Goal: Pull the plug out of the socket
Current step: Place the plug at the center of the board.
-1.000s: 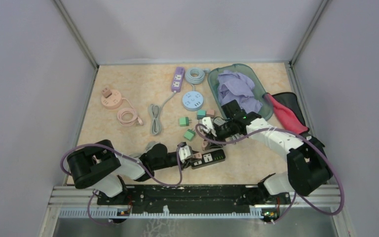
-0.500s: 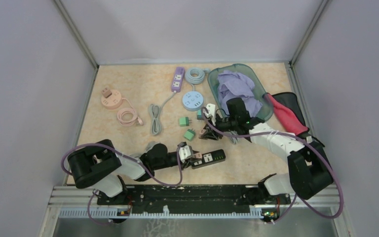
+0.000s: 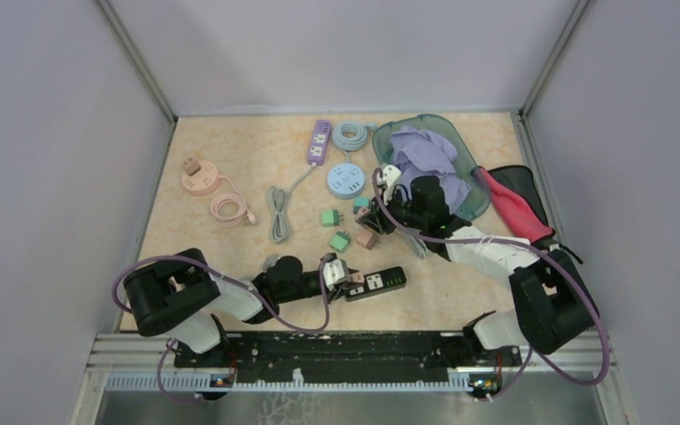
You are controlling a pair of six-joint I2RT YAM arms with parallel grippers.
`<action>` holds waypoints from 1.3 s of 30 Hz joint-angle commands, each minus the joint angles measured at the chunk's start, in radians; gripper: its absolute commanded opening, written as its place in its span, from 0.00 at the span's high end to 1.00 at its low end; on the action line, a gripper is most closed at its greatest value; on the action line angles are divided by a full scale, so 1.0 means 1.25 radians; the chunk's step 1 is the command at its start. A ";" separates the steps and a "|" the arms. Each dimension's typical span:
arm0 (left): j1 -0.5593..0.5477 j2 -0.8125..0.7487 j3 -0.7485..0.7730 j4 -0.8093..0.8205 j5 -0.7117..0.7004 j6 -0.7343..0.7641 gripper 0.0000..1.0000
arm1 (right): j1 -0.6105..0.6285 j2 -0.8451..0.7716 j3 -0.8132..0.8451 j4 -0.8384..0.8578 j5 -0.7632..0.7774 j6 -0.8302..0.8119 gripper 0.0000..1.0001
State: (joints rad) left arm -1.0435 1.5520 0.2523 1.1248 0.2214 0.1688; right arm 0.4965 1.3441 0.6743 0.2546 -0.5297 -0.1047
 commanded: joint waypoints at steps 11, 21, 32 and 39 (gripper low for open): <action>0.006 0.031 0.008 -0.081 0.007 -0.005 0.99 | 0.068 0.106 0.048 0.096 0.160 0.134 0.78; 0.006 0.031 0.010 -0.087 0.010 -0.005 0.99 | 0.096 0.148 0.069 0.085 0.219 0.122 0.59; 0.006 0.025 0.002 -0.079 0.008 -0.004 0.99 | 0.096 0.125 0.072 0.075 0.251 0.101 0.51; 0.006 0.023 -0.002 -0.075 0.007 -0.005 0.99 | 0.095 0.050 0.073 0.044 0.214 0.033 0.52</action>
State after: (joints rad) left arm -1.0405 1.5635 0.2680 1.1183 0.2272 0.1688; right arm 0.6086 1.4944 0.7208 0.2970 -0.2333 0.0013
